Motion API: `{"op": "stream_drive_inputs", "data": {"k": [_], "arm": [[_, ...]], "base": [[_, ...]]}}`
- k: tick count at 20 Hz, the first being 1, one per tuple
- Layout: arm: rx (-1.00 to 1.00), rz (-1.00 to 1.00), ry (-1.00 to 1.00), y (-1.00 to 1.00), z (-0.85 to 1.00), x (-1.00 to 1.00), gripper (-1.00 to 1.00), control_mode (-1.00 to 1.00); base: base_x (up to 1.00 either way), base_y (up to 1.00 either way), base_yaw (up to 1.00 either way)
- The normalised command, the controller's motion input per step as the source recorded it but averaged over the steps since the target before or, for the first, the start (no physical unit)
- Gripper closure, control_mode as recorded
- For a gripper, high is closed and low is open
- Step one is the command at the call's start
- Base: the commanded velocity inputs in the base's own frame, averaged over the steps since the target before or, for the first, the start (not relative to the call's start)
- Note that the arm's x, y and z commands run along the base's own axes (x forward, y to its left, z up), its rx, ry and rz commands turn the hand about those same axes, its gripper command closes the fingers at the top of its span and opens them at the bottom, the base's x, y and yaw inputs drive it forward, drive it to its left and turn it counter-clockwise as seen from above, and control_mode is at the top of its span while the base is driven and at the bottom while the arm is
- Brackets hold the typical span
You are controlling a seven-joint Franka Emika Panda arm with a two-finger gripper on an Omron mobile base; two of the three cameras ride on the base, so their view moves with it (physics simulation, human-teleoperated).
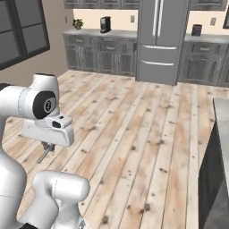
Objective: Pick up the metallic utensils from the counter and place them in the open drawer. Make sure not to pick up any wooden utensils.
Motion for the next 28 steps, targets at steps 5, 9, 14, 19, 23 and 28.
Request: {"op": "stream_drive_inputs", "data": {"k": [5, 9, 14, 19, 23, 28], "arm": [[0.00, 0.00, 0.00, 0.00, 0.00, 0.00, 1.00, 1.00], [0.00, 0.00, 0.00, 0.00, 0.00, 0.00, 1.00, 1.00], [0.00, 0.00, 0.00, 0.00, 0.00, 0.00, 1.00, 1.00], [0.00, 0.00, 0.00, 0.00, 0.00, 0.00, 1.00, 1.00], [0.00, 0.00, 0.00, 0.00, 0.00, 0.00, 1.00, 1.00], [0.00, 0.00, 0.00, 0.00, 0.00, 0.00, 1.00, 1.00]], "base": [[1.00, 1.00, 0.00], [1.00, 1.00, -0.04], [1.00, 0.99, -0.12], [1.00, 0.86, -0.18], [1.00, 0.73, -0.19], [1.00, 0.69, -0.18]]}}
